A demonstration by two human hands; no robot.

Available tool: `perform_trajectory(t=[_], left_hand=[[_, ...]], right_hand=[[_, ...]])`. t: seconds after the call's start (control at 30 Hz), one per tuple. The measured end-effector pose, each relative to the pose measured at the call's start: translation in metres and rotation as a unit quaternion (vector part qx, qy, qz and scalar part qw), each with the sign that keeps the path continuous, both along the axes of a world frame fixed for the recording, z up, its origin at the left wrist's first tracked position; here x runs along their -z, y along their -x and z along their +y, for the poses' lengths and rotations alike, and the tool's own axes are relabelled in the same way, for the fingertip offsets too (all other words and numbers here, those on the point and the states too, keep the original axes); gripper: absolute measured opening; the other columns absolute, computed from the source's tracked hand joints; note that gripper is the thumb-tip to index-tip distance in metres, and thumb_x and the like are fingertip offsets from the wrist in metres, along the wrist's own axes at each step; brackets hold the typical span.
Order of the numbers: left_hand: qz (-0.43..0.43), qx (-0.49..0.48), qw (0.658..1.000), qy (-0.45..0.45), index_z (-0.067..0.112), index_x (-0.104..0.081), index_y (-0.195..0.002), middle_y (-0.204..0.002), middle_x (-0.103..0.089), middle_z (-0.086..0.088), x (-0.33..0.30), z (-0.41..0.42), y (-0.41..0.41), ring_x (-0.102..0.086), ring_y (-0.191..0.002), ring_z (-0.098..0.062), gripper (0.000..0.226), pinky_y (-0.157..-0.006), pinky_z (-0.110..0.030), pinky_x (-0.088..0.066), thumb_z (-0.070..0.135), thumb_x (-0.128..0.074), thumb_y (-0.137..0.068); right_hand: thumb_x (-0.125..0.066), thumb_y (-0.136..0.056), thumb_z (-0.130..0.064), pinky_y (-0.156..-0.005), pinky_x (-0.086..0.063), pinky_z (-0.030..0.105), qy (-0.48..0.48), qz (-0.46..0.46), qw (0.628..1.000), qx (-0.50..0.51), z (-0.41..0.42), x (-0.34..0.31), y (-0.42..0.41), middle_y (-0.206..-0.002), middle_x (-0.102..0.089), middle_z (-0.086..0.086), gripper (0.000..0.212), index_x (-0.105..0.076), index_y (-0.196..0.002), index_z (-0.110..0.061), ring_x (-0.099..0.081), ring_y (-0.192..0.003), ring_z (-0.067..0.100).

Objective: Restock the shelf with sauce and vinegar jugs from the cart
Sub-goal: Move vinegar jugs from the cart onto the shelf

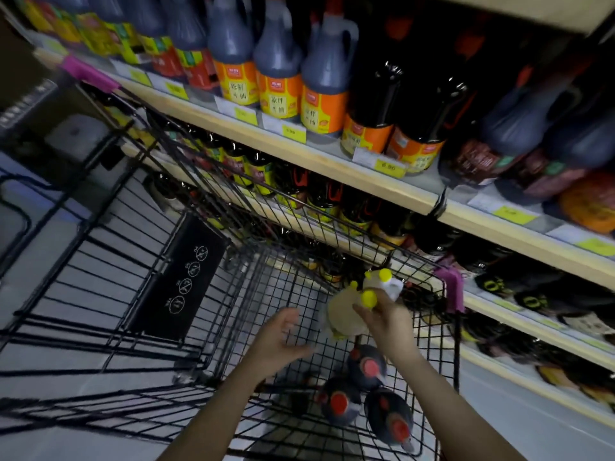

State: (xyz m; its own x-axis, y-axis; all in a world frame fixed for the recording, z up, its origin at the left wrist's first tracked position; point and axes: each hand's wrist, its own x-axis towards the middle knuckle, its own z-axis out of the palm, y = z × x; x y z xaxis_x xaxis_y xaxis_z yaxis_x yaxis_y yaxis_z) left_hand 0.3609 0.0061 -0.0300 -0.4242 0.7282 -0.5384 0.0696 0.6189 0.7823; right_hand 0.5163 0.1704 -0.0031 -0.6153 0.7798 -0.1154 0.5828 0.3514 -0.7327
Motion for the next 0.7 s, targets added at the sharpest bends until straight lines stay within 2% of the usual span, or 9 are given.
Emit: perform_trajectory(t=[0.07,0.13,0.17,0.27,0.33,0.4,0.5,0.63,0.7], left_hand=[[-0.003,0.023,0.999,-0.034,0.025,-0.042,-0.13,-0.13,-0.043,0.011,-0.019,0.014,0.002,-0.041,-0.12,-0.001,0.082,-0.094,-0.016,-0.036,0.026,-0.087,-0.062],[-0.047,0.042,0.995,-0.079,0.033,-0.045,-0.12,-0.125,-0.047,0.017,-0.04,0.029,0.006,-0.048,-0.112,0.01,0.081,-0.088,-0.014,-0.043,0.022,-0.09,-0.053],[-0.053,0.055,0.992,-0.096,0.037,-0.045,-0.117,-0.122,-0.05,0.017,-0.048,0.034,0.008,-0.051,-0.11,0.009,0.084,-0.086,-0.017,-0.047,0.024,-0.091,-0.048],[-0.036,0.072,0.988,-0.134,0.036,-0.048,-0.12,-0.12,-0.059,0.012,-0.057,0.043,0.012,-0.056,-0.114,-0.009,0.089,-0.09,-0.038,-0.051,0.032,-0.091,-0.042],[-0.024,0.064,0.988,-0.138,0.038,-0.049,-0.118,-0.118,-0.06,0.013,-0.056,0.045,0.01,-0.057,-0.111,-0.006,0.086,-0.088,-0.038,-0.052,0.034,-0.09,-0.043],[-0.005,0.045,0.991,-0.13,0.04,-0.048,-0.116,-0.116,-0.059,0.015,-0.049,0.047,0.008,-0.057,-0.108,-0.001,0.085,-0.085,-0.034,-0.053,0.039,-0.088,-0.042],[-0.001,-0.006,0.994,-0.106,0.039,-0.048,-0.116,-0.115,-0.059,0.015,-0.026,0.048,0.007,-0.055,-0.107,-0.001,0.086,-0.084,-0.03,-0.053,0.037,-0.09,-0.042],[-0.006,-0.052,0.995,-0.088,0.025,-0.048,-0.12,-0.118,-0.058,0.005,0.011,0.045,0.007,-0.055,-0.109,-0.005,0.078,-0.077,-0.012,-0.049,0.005,-0.089,-0.056],[0.003,-0.068,0.995,-0.073,0.02,-0.049,-0.122,-0.117,-0.06,0.004,0.032,0.042,0.009,-0.057,-0.106,-0.005,0.077,-0.076,-0.012,-0.05,0.004,-0.088,-0.057]], right_hand=[[-0.066,-0.085,-0.016,-0.048,-0.033,0.011,0.06,0.07,0.996,-0.018,0.003,-0.035,0.004,-0.054,-0.044,-0.011,0.009,-0.06,-0.09,-0.012,-0.046,-0.045,0.003],[-0.064,-0.087,-0.019,-0.051,-0.033,0.019,0.1,0.124,0.986,-0.04,0.007,-0.068,0.009,-0.056,-0.046,-0.011,0.012,-0.057,-0.081,-0.027,-0.043,-0.049,0.002],[-0.063,-0.088,-0.019,-0.051,-0.033,0.019,0.107,0.14,0.983,-0.052,0.008,-0.083,0.011,-0.055,-0.047,-0.012,0.015,-0.056,-0.078,-0.029,-0.04,-0.051,0.002],[-0.061,-0.088,-0.015,-0.052,-0.037,0.016,0.15,0.193,0.968,-0.058,0.011,-0.109,0.018,-0.051,-0.049,-0.018,0.009,-0.059,-0.081,-0.021,-0.042,-0.051,-0.001],[-0.061,-0.087,-0.009,-0.055,-0.04,0.01,0.191,0.21,0.957,-0.054,0.015,-0.11,0.019,-0.054,-0.056,-0.02,0.004,-0.06,-0.084,-0.013,-0.05,-0.054,-0.004],[-0.066,-0.082,-0.009,-0.064,-0.046,0.012,0.228,0.207,0.951,-0.033,0.021,-0.098,0.014,-0.067,-0.065,-0.016,0.013,-0.061,-0.094,-0.008,-0.061,-0.068,-0.003],[-0.074,-0.075,-0.014,-0.077,-0.054,0.025,0.243,0.173,0.952,0.065,0.038,-0.051,-0.008,-0.096,-0.068,-0.001,0.031,-0.06,-0.102,-0.019,-0.065,-0.097,0.016],[-0.081,-0.068,-0.025,-0.081,-0.052,0.036,0.136,0.033,0.975,0.174,0.061,0.025,-0.039,-0.101,-0.065,0.001,0.043,-0.061,-0.106,-0.017,-0.061,-0.094,0.019],[-0.082,-0.068,-0.025,-0.082,-0.049,0.034,0.133,0.007,0.977,0.169,0.073,0.055,-0.04,-0.107,-0.062,0.004,0.051,-0.058,-0.112,-0.015,-0.059,-0.098,0.022]])
